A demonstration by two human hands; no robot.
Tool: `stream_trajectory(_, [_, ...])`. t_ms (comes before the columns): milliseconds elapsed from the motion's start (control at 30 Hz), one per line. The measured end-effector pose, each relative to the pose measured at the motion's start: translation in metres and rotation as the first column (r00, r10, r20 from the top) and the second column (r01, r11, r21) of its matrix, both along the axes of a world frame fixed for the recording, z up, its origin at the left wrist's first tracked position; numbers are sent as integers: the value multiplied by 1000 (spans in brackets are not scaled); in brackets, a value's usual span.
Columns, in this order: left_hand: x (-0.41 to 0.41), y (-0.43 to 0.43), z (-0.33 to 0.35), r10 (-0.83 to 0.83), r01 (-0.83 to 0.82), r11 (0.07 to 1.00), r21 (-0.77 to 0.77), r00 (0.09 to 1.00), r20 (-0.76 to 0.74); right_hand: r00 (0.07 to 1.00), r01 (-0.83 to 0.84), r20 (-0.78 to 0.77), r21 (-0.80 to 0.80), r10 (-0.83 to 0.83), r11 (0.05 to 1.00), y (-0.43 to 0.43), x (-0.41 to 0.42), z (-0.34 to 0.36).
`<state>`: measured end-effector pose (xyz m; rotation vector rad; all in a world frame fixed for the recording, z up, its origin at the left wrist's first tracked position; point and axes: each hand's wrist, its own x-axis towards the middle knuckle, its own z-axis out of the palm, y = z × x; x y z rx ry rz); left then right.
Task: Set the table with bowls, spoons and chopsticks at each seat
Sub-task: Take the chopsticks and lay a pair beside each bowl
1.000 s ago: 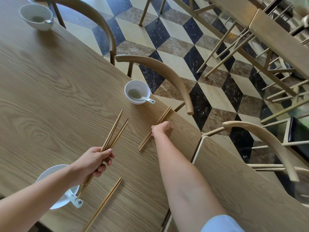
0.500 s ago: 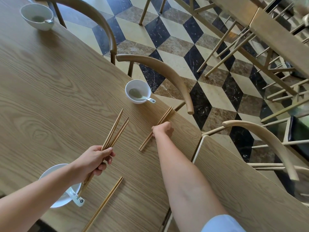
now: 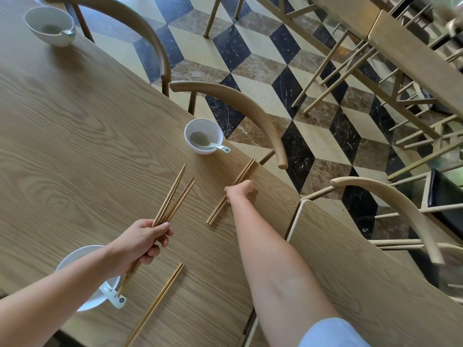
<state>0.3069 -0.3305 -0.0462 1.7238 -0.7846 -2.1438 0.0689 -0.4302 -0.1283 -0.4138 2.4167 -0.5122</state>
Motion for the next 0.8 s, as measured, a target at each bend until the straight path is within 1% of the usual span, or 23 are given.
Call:
stream_trajectory(133, [6, 6, 6, -19, 19, 1000, -9, 1000, 2, 999, -44, 2, -20, 44, 999, 11, 12, 30])
stream_trajectory(233, [13, 11, 14, -23, 24, 999, -24, 1000, 9, 997, -77, 26, -5, 77, 997, 20, 16, 37])
stream_trajectory(333, [20, 15, 25, -41, 42, 998, -49, 999, 17, 996, -86, 10, 11, 86, 996, 36, 22, 50])
stream_trajectory(433, [26, 21, 39, -67, 68, 995, -78, 998, 10, 986, -159, 46, 23, 158, 987, 65, 31, 71])
stream_trajectory(467, [29, 24, 43, -76, 76, 993, -87, 997, 3, 986, -160, 40, 18, 159, 987, 74, 35, 76])
stream_trajectory(533, [33, 33, 51, -78, 77, 992, -96, 997, -16, 996, -84, 23, -12, 85, 996, 94, 45, 89])
stream_trajectory(600, [40, 46, 56, -91, 87, 990, -110, 995, -39, 995, 10, 99, -52, -5, 999, 120, 59, 103])
stream_trajectory(667, [52, 63, 60, -143, 133, 981, -141, 988, -64, 966, 83, 251, -97, -57, 992, 153, 79, 119])
stream_trajectory(800, [90, 115, 69, -250, 224, 958, -180, 959, -133, 910, 128, 415, -239, -18, 963, 242, 152, 155])
